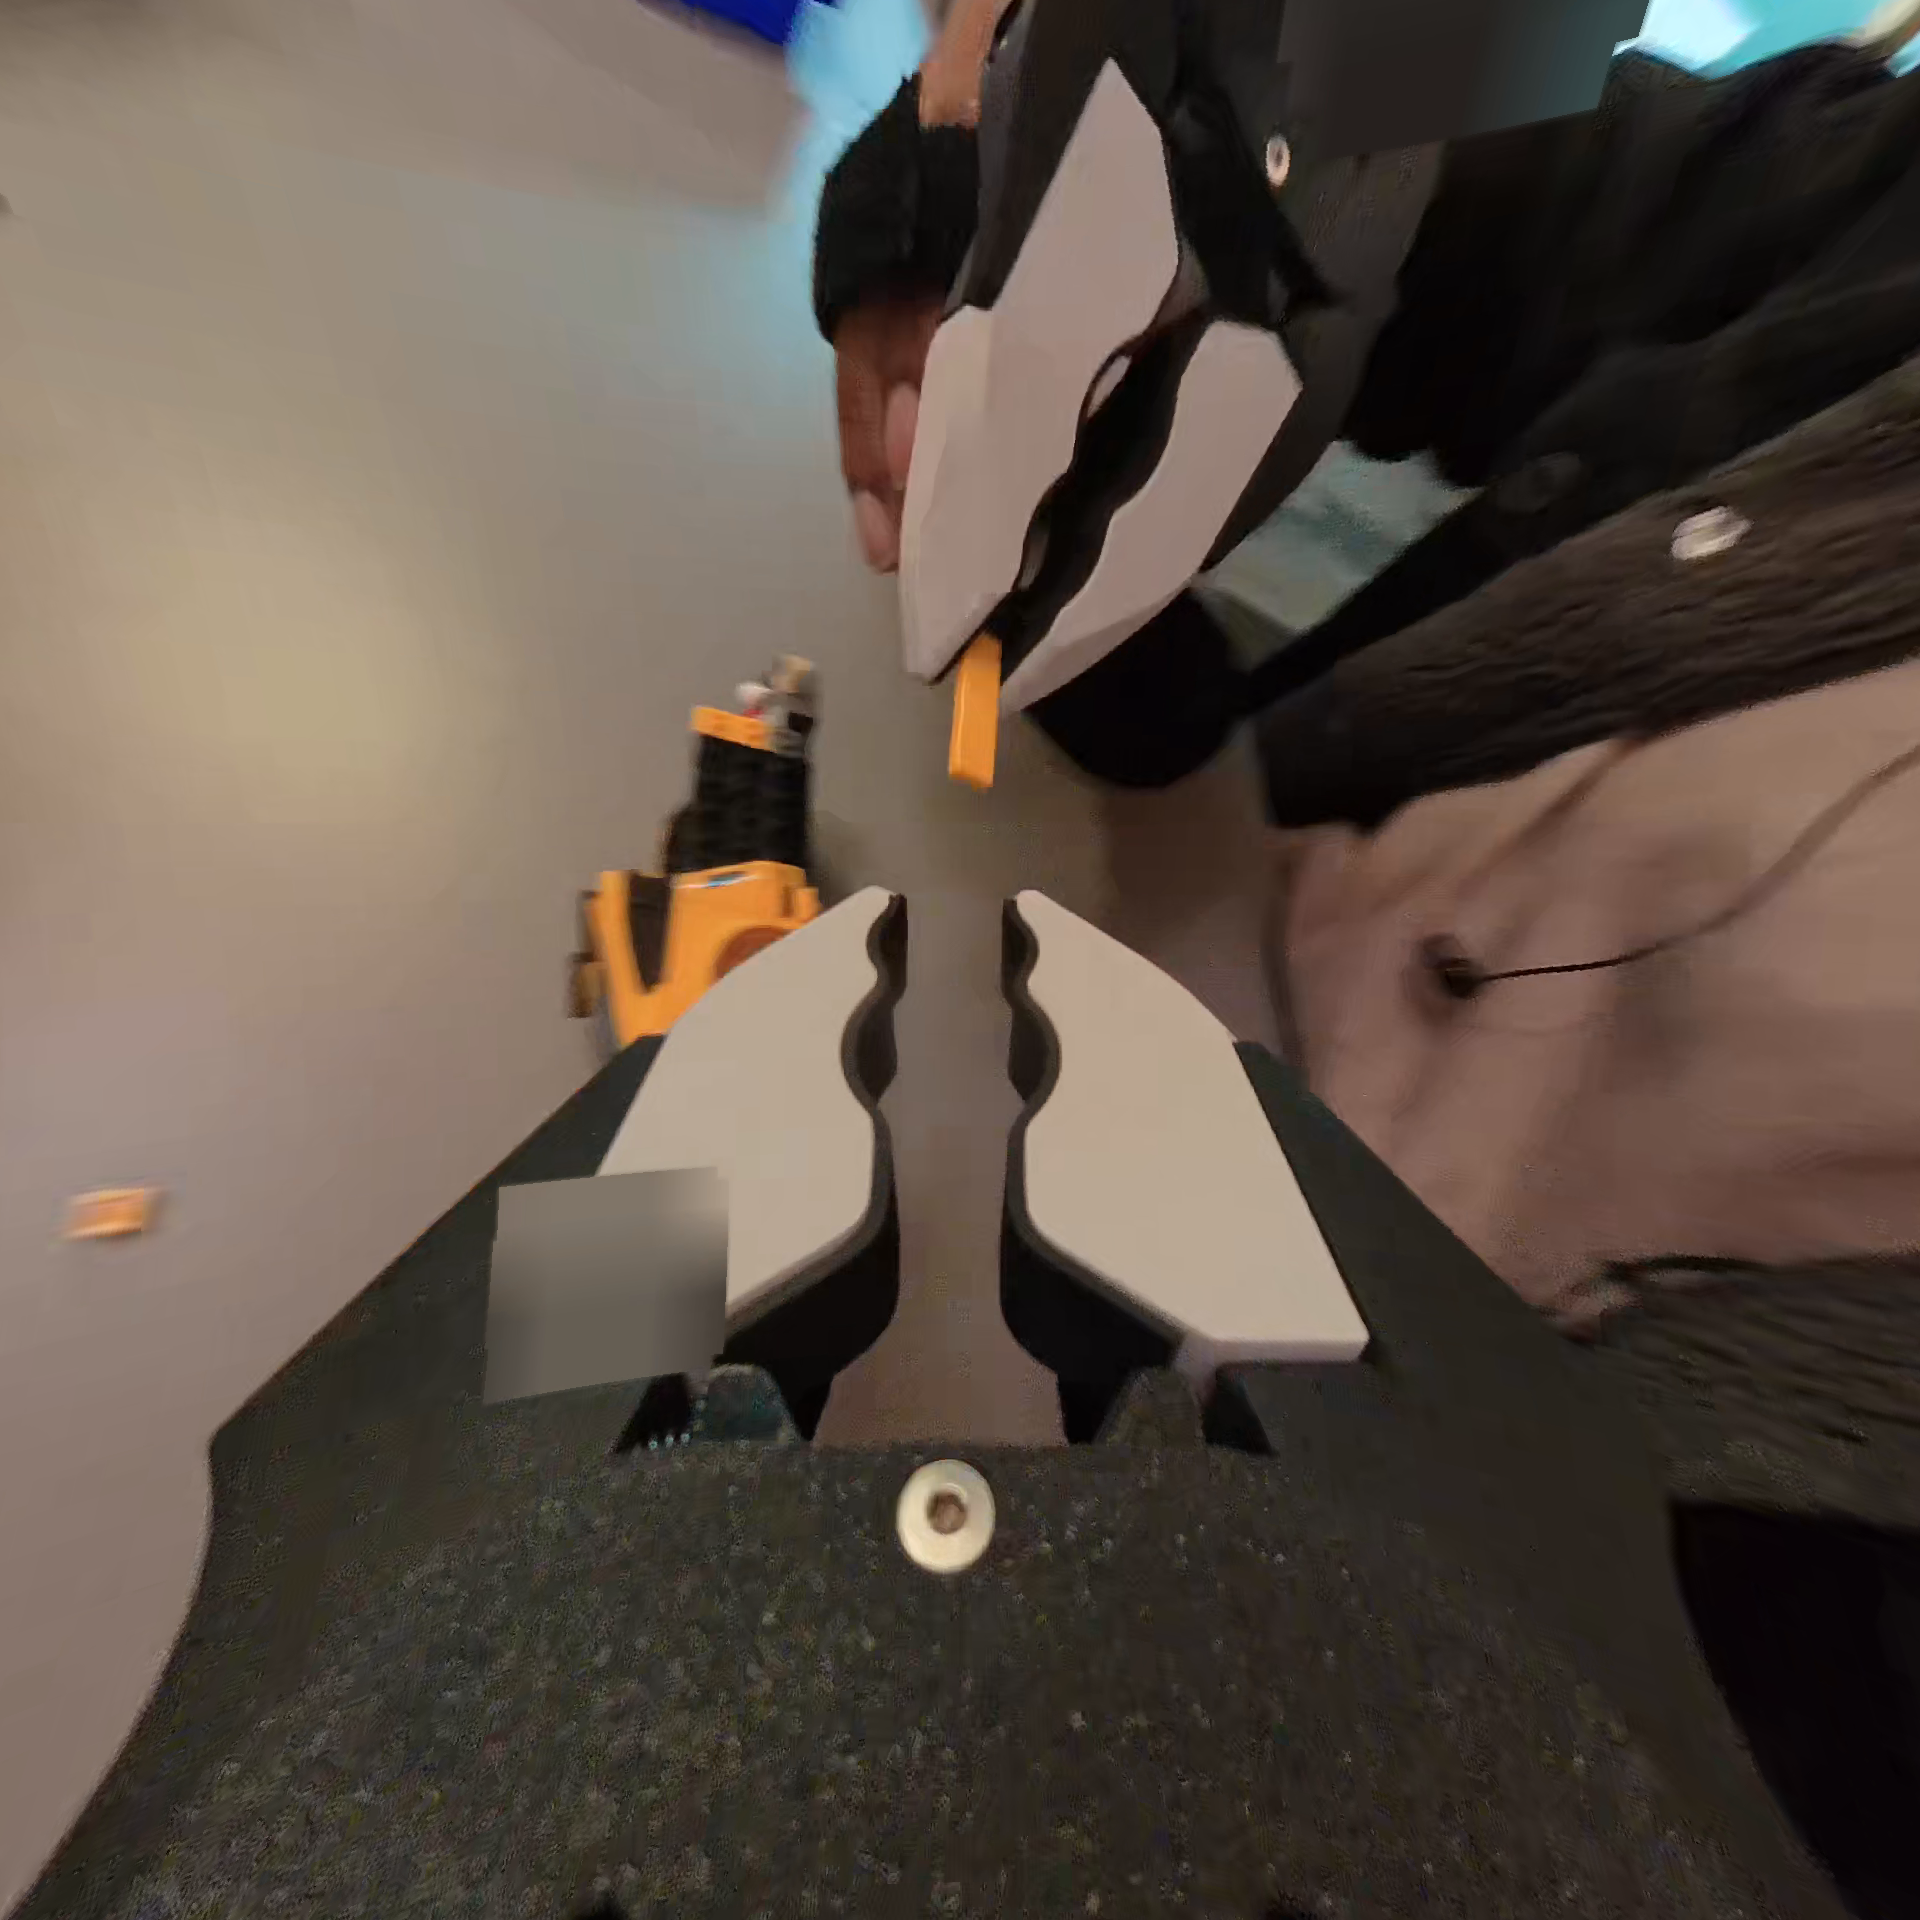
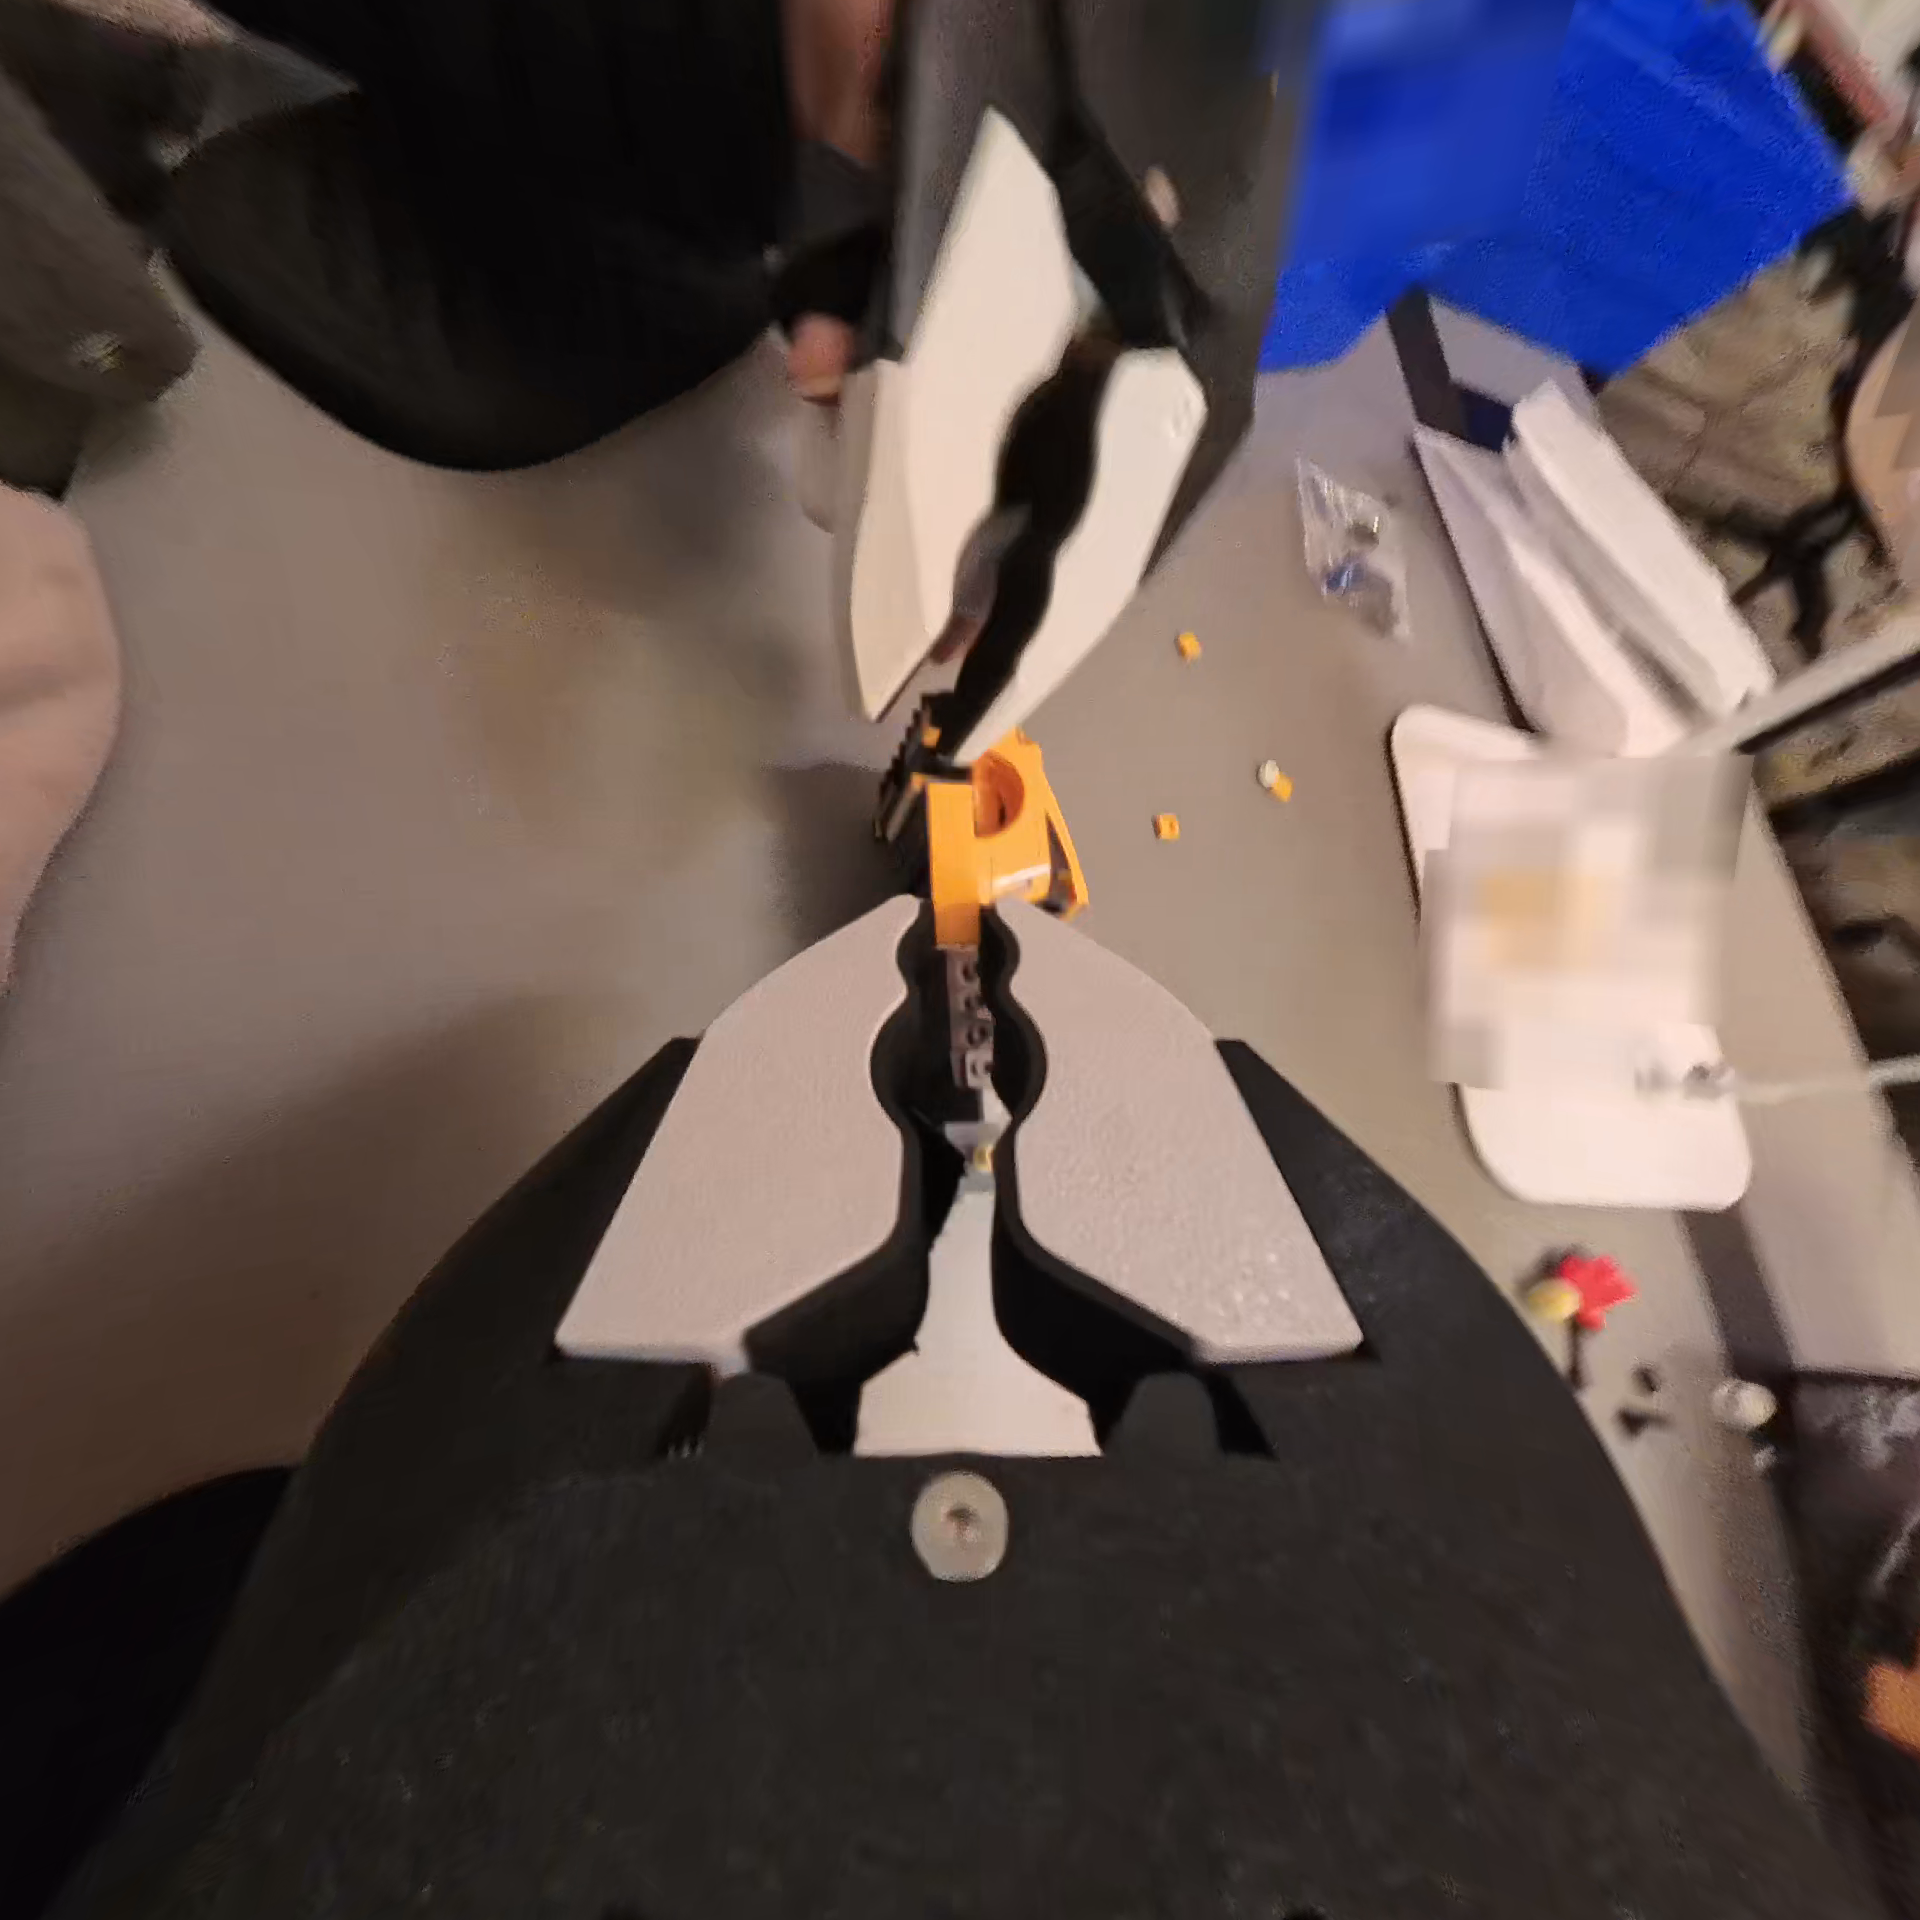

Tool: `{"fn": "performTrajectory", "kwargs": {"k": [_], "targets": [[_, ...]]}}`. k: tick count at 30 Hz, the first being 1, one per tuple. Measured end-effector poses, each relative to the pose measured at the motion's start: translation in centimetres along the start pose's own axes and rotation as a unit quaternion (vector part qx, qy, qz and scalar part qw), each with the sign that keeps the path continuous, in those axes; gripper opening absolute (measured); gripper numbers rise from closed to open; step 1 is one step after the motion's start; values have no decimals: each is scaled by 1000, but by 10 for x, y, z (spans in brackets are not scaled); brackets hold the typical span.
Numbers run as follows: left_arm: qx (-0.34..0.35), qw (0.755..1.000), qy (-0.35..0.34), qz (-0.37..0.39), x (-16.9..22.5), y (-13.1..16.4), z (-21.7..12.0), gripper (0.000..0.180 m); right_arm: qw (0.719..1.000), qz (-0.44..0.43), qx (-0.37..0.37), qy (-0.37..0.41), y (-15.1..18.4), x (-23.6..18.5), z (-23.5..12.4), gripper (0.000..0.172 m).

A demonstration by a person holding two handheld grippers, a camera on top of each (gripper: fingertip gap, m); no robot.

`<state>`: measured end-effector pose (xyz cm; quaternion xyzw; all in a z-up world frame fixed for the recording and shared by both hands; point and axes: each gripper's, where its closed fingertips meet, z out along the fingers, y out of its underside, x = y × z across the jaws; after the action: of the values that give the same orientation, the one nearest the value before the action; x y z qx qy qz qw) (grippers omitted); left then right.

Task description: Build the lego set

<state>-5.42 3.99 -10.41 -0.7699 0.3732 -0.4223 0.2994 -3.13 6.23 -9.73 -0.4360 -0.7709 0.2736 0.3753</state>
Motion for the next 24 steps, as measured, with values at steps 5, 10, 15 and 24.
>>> {"fn": "performTrajectory", "kwargs": {"k": [5, 10, 15, 24], "targets": [[14, 985, -132, 113, -28, 5, -5, 15, 991, 126, -35, -20, 23, 9, 5, 8], [-10, 970, -182, 159, -41, 14, -3, 23, 984, 155, -71, -46, 34, 9, 12, 8], [-10, 962, -205, 180, -46, 13, -4, 26, 981, 150, -96, -73, 37, 5, 18, 8], [-56, 946, -213, 237, -42, 4, 11, 19, 969, 153, -161, -106, 38, 4, 21, 8]]}}
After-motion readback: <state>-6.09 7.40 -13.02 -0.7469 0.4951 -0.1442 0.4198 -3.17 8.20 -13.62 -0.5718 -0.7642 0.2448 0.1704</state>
